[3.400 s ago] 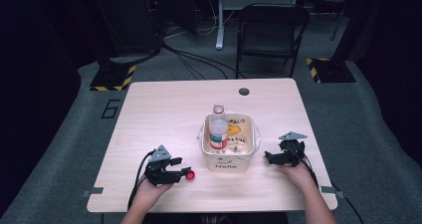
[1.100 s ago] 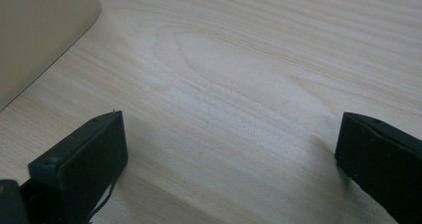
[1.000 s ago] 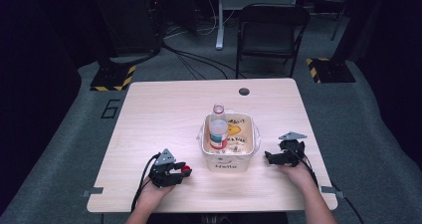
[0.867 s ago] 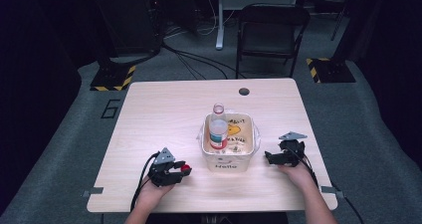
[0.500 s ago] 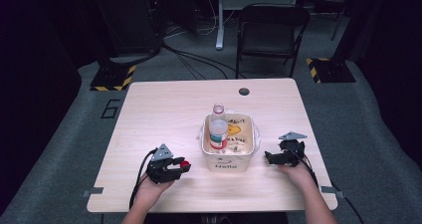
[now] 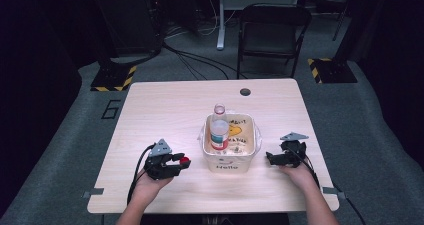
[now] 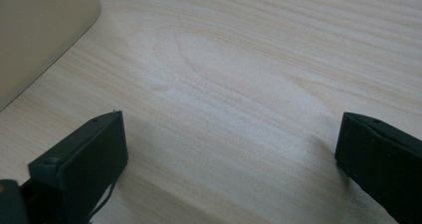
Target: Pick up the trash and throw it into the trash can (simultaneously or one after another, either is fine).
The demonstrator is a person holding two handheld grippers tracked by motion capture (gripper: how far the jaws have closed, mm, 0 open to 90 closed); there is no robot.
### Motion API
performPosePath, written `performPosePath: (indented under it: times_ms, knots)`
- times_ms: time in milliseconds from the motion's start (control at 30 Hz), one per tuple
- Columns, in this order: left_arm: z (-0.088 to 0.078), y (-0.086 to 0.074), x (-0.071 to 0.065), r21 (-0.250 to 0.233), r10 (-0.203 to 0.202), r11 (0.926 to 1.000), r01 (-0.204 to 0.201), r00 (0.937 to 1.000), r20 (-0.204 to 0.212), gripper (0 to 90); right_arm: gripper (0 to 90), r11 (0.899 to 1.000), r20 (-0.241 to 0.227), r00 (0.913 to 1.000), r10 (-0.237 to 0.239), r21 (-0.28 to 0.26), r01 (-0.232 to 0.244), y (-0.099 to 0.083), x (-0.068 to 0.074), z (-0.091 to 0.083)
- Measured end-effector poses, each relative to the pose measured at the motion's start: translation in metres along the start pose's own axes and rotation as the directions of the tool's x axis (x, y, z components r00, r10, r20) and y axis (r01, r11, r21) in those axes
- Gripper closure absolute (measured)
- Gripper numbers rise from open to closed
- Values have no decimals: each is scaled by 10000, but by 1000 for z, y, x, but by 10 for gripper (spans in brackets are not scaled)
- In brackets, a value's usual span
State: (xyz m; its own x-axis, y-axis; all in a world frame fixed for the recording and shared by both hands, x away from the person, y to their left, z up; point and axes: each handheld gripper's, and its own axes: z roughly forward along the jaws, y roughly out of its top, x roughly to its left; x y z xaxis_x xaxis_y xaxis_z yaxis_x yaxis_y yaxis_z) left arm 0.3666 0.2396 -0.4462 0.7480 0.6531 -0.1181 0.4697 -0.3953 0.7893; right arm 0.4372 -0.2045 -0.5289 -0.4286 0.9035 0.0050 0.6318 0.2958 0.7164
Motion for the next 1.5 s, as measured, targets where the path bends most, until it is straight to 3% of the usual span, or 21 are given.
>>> performPosePath:
  times_ms: [533,767,1500]
  knots:
    - [-16,33,-6,9,252,9997,-252,9997,36,576,0,10000,-5,10000,-15,1,15,0,0,0]
    - [-21,48,-7,21,605,9982,-605,9982,5,576,0,10000,-2,10000,29,16,-29,0,0,0]
    - [-38,100,-17,-488,1209,9916,-1199,9925,177,577,0,10000,8,10000,46,12,-46,1,0,0]
